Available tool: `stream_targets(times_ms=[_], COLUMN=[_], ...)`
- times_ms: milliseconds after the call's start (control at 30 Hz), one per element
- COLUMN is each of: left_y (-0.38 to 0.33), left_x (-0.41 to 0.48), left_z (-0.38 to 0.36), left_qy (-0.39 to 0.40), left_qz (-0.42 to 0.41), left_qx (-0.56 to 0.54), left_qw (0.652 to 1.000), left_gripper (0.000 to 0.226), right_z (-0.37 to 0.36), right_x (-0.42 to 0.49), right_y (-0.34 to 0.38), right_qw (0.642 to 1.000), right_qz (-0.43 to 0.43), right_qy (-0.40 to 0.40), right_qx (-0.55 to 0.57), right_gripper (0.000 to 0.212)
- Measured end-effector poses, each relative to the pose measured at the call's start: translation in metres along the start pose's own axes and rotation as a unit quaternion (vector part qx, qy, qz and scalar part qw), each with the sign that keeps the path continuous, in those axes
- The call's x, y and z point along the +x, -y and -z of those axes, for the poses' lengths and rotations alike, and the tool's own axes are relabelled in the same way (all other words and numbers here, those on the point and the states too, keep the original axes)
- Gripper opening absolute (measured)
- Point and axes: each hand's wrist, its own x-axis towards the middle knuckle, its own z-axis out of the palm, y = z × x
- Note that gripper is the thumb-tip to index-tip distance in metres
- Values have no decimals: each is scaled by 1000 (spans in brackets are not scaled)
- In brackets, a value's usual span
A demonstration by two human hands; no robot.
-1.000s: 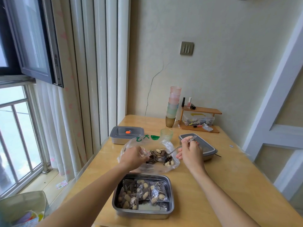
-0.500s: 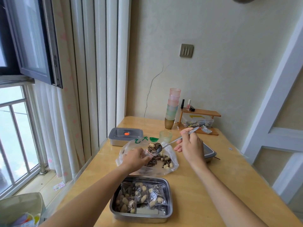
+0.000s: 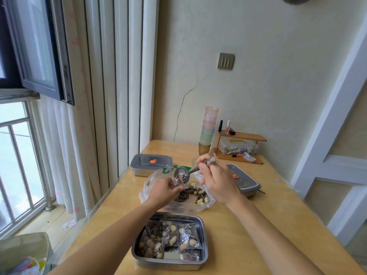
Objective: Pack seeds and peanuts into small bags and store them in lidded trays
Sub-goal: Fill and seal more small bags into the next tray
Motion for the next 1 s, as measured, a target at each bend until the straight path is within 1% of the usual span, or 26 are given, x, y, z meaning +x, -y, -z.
stream_targets(times_ms=[133,267,367,533,600,700,800,900,1000], left_y=[0,1,0,2,-1,-2,2,6,9], left_x=[0,1,-1,-1,-2,-2,-2,-2,-2], left_z=[1,3,5,7,8,9,9,9,10], left_qy=[-1,-4,-7,-21,-36,-42,-38,-40,-32], left_qz=[8,6,9,5,-1,-5,-3,-3,-13], left_qx=[-16,-26,-27,-55,-64,-84,-96,-94,-89], left_qw=[1000,1000,1000,998,997,996,995,995,995], left_gripper=[40,39,36,41,44,43,40,37,27], right_z=[-1,-5,-8,-14,-15,-16,-14,-14,-15], right_x=[1,-1,-3,-4,-3,-3,-1,0,-1], right_y=[0,-3,-5,-8,-9,-8,-8,-13,-23], right_qw=[999,998,998,996,996,996,996,993,984], right_qz=[29,53,62,50,49,54,40,-6,-55], right_qy=[19,-15,-16,-73,-76,-68,-84,-118,-166], right_qx=[-8,-24,-25,-16,-11,-11,0,28,29], right_gripper=[15,18,19,31,32,34,31,20,20])
